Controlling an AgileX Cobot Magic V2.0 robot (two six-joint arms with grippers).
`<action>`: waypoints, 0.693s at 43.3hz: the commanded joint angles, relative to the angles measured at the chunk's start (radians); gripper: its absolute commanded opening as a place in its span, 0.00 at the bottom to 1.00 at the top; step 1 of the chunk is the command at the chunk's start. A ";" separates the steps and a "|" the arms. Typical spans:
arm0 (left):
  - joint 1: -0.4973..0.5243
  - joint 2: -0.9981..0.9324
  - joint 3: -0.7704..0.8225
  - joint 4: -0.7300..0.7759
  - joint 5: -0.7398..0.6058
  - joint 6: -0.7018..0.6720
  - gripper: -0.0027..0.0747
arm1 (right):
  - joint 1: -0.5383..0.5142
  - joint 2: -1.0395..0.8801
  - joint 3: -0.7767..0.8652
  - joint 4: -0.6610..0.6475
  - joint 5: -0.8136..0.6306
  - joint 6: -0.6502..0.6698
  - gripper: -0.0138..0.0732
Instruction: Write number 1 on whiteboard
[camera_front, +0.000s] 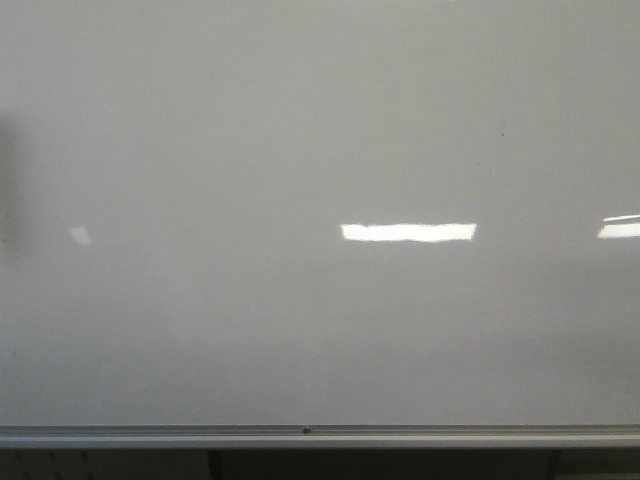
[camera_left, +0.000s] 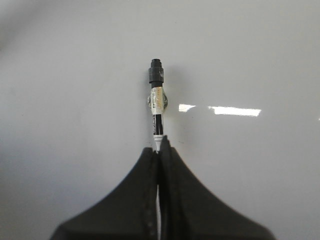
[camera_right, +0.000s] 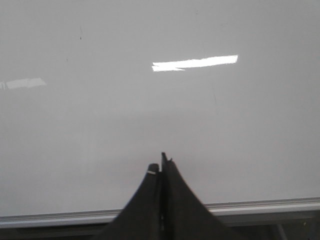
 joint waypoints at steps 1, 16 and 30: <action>0.001 -0.015 0.021 -0.002 -0.084 -0.008 0.01 | -0.008 -0.017 -0.021 -0.007 -0.078 -0.005 0.09; 0.001 -0.015 0.021 -0.002 -0.084 -0.008 0.01 | -0.008 -0.017 -0.021 -0.007 -0.181 -0.005 0.09; 0.001 -0.015 -0.004 0.026 -0.353 -0.008 0.01 | -0.008 -0.017 -0.136 -0.007 -0.222 -0.005 0.09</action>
